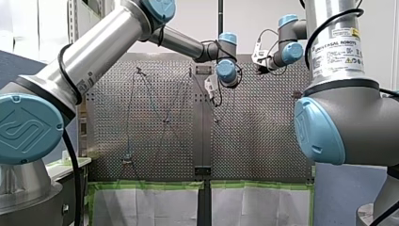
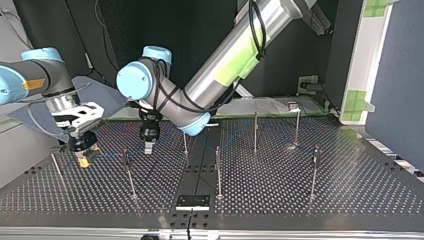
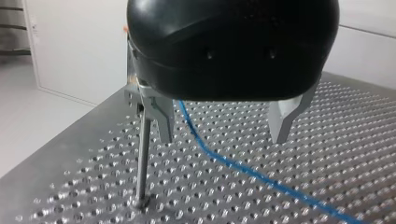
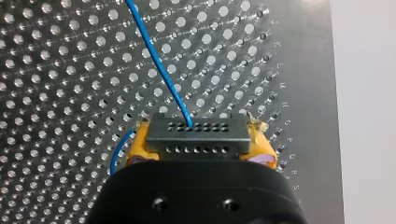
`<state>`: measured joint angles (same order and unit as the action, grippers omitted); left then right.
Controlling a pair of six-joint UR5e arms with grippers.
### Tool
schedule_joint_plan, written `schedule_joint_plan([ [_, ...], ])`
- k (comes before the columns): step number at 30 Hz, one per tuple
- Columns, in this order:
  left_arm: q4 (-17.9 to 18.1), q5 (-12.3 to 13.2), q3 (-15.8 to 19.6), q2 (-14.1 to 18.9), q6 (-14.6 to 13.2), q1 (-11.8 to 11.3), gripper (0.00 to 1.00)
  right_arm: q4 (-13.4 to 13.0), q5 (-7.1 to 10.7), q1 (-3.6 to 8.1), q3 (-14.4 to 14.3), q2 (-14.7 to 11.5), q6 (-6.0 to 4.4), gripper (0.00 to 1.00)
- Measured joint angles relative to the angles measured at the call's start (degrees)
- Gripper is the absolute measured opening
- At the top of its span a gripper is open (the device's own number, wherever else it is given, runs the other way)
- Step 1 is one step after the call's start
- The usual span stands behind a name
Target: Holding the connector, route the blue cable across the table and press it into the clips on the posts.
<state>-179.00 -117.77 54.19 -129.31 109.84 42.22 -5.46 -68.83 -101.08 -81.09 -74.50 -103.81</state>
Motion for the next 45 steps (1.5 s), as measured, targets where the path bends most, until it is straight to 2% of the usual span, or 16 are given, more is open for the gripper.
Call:
schedule_joint_plan([
  [4, -0.5, 0.5, 1.6, 1.6, -0.1, 0.8, 1.00, 0.0, 0.00, -0.02, 0.0, 0.0, 0.00, 0.00],
  [9, 1.5, 2.2, 4.0, 4.1, -0.4, 1.8, 1.00, 0.0, 0.15, -0.02, 0.0, 0.1, 0.00, 0.00],
  [14, 4.0, 2.2, 6.7, 6.7, -1.2, 2.8, 1.00, 0.0, 0.44, -0.02, 0.0, 0.1, 0.00, 0.00],
  [24, 9.0, -1.0, 11.6, 11.7, -1.0, 2.8, 1.00, 0.1, 0.53, -0.29, 0.0, 0.2, 0.00, 0.00],
  [31, 12.4, -2.2, 15.0, 15.1, 0.6, 3.0, 1.00, 0.0, 0.50, -0.37, -0.1, 0.2, 0.05, 0.00],
  [36, 15.0, -3.2, 17.6, 17.7, 1.2, 2.3, 1.00, 0.0, 0.45, -0.44, -0.1, 0.2, 0.15, 0.00],
  [45, 19.3, -7.2, 22.0, 22.0, -1.1, 1.4, 1.00, 0.1, 0.39, -0.63, -0.1, 0.3, 0.39, 0.00],
])
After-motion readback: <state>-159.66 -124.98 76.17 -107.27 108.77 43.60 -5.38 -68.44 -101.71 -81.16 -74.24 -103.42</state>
